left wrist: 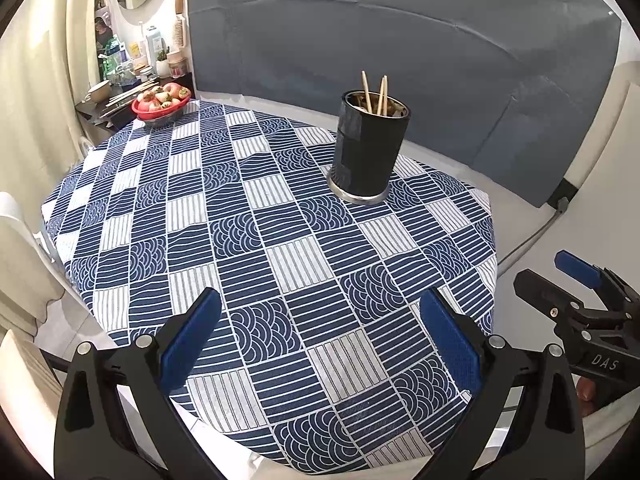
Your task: Organize utensils
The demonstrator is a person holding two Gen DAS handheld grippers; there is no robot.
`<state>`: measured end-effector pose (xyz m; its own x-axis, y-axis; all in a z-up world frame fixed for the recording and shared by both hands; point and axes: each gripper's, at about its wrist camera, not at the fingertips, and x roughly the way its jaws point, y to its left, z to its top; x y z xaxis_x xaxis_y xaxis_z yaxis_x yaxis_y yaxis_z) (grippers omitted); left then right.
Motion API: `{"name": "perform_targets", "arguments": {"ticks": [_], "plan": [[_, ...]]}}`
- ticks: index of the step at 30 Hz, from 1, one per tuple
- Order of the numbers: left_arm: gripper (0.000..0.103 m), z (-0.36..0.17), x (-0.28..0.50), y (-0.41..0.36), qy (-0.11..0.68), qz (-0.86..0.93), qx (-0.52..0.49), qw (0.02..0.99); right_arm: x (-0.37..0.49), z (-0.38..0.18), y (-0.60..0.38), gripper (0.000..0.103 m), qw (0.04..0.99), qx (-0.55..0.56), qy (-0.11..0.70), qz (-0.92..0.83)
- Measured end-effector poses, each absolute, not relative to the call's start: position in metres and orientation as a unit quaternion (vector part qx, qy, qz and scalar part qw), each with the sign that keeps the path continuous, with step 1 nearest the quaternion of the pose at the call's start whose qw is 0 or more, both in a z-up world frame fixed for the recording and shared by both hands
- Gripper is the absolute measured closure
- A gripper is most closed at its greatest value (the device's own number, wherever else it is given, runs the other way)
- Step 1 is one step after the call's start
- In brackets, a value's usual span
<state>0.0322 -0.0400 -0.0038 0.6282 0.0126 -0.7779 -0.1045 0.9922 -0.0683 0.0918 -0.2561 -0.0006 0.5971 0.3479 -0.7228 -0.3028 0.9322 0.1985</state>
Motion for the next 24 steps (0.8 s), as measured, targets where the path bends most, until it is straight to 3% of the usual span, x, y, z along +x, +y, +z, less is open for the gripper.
{"name": "perform_targets", "arguments": {"ticks": [24], "plan": [[0.006, -0.0099, 0.0349, -0.0420, 0.443, 0.035, -0.047, 0.895, 0.0955, -0.0053, -0.2524, 0.008, 0.886, 0.023, 0.422, 0.192]]}}
